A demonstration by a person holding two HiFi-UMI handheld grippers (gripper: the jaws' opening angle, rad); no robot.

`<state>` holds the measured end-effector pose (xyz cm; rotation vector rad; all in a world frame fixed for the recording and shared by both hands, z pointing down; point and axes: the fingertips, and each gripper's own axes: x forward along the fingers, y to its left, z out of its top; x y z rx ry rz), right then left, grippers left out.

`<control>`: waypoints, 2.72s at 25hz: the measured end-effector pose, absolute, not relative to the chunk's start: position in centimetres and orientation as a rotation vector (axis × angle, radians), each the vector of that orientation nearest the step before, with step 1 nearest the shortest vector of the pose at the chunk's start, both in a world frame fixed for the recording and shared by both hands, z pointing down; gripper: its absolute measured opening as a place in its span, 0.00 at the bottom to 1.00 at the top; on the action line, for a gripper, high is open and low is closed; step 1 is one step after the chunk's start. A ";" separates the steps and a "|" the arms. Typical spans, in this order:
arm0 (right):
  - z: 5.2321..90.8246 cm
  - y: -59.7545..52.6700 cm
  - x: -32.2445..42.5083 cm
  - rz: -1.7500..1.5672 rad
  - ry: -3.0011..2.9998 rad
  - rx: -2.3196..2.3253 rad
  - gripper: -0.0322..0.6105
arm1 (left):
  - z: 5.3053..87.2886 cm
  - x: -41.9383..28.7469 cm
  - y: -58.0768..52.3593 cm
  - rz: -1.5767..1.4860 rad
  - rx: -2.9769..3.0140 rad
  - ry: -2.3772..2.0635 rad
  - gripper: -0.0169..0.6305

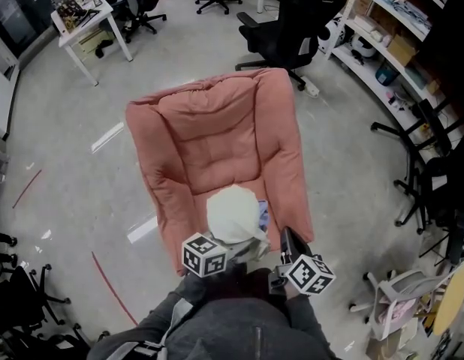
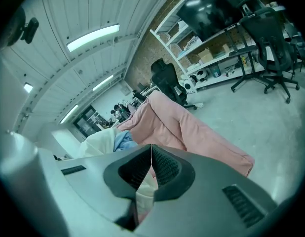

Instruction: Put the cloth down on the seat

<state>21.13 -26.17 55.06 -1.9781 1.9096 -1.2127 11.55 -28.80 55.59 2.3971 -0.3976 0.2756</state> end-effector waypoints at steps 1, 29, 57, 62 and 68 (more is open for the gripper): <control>55.1 -26.5 21.3 -1.211 1.910 -1.988 0.07 | 55.7 11.7 -29.3 0.279 2.399 -0.392 0.45; 46.2 -50.9 32.3 -0.841 2.291 -1.877 0.07 | 49.2 23.8 -52.6 0.259 2.525 -0.467 0.46; 44.0 -72.1 35.6 -0.697 2.524 -1.641 0.07 | 47.6 29.7 -77.3 0.285 2.495 -0.634 0.49; 44.7 -72.7 35.7 -0.723 2.520 -1.625 0.07 | 50.2 29.6 -79.2 0.380 2.446 -0.704 0.50; 45.6 -72.7 36.5 -0.757 2.507 -1.628 0.07 | 51.9 30.4 -80.1 0.512 2.477 -0.759 0.56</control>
